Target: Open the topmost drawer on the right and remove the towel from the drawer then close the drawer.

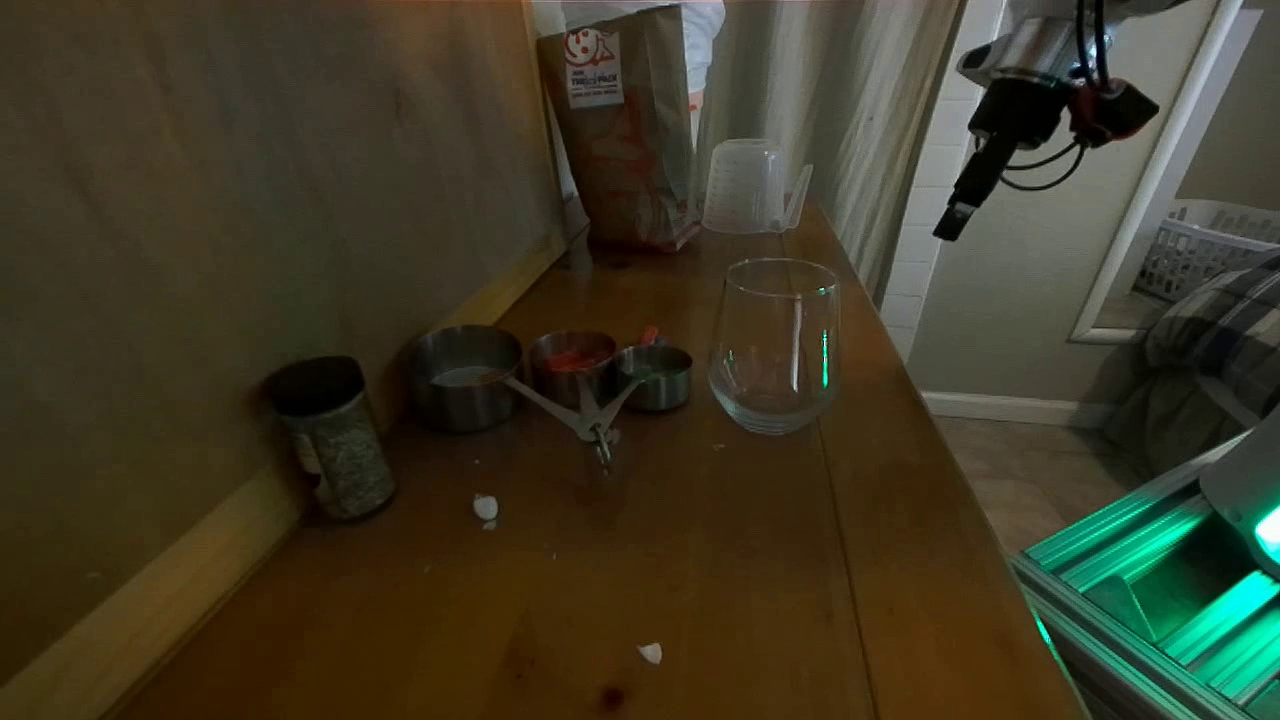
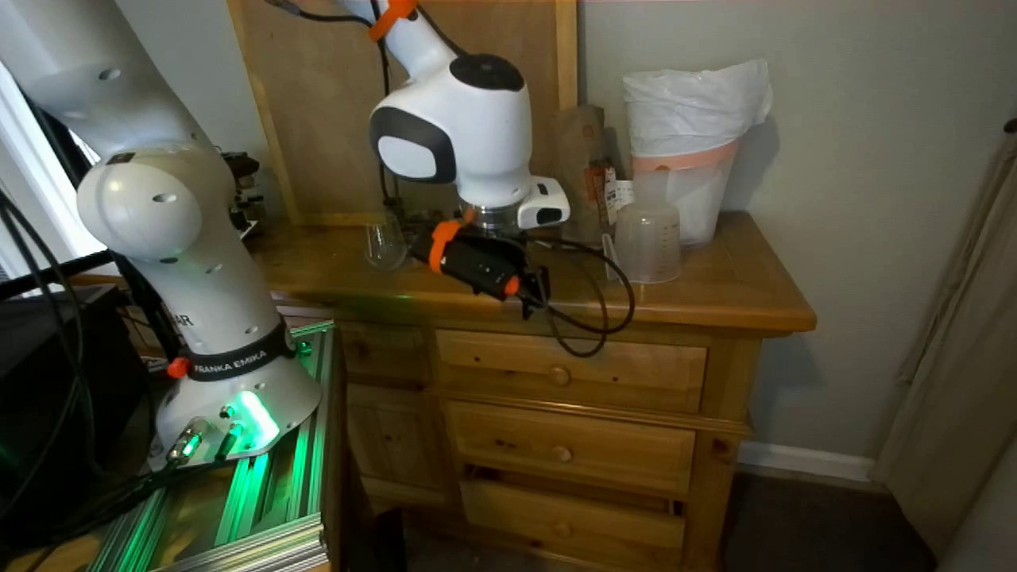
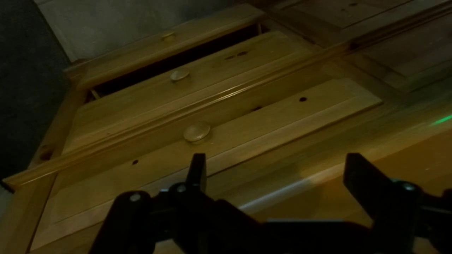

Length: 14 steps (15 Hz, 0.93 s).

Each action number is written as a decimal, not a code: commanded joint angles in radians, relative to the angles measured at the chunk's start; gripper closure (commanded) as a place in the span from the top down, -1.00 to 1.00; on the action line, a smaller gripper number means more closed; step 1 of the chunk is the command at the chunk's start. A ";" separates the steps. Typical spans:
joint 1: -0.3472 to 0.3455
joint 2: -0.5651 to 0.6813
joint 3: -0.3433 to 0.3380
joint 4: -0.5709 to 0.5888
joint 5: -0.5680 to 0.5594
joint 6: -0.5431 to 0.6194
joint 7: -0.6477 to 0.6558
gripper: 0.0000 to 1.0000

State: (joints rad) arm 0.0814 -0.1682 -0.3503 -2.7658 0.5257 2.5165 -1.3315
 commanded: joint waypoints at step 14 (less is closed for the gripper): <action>-0.169 0.295 0.172 0.036 0.241 0.029 -0.431 1.00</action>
State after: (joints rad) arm -0.0304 0.0549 -0.2202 -2.7564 0.7168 2.5244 -1.6281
